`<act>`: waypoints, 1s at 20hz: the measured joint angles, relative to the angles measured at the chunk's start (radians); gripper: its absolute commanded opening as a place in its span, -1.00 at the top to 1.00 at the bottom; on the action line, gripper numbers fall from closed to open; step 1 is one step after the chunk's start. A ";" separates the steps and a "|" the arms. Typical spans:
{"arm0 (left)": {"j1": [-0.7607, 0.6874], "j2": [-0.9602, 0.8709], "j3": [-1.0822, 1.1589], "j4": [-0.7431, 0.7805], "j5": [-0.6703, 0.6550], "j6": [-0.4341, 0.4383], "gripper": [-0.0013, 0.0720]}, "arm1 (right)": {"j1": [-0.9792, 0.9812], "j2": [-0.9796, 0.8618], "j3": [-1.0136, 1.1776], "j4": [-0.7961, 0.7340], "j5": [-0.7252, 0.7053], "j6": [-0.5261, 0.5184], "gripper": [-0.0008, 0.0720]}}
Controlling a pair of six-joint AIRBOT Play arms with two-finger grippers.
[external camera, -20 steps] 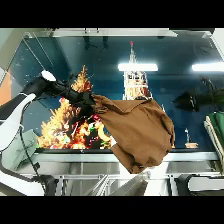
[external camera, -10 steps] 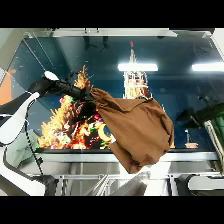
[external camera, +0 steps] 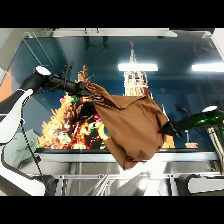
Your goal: Fold the shirts.
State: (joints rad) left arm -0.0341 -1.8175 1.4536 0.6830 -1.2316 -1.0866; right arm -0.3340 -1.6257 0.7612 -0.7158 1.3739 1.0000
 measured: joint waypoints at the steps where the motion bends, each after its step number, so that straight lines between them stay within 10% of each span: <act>1: 0.005 0.003 0.001 -0.005 -0.014 0.002 0.93 | 0.023 -0.003 0.007 0.045 -0.010 -0.023 0.64; 4: 0.031 0.035 0.002 -0.019 -0.053 0.002 0.93 | 0.058 0.004 0.066 0.147 0.009 -0.060 0.93; 11: 0.139 0.280 0.002 -0.060 -0.101 -0.004 0.94 | 0.070 0.175 0.210 0.292 0.127 -0.070 0.92; 20: 0.332 1.005 0.005 -0.474 0.012 0.109 0.91 | 0.075 0.772 0.638 0.480 0.068 -0.059 0.93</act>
State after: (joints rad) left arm 0.2977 -0.8124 1.4590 0.2092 -1.2194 -0.9779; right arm -0.2592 -0.8539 1.3994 -0.2363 1.4414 0.9409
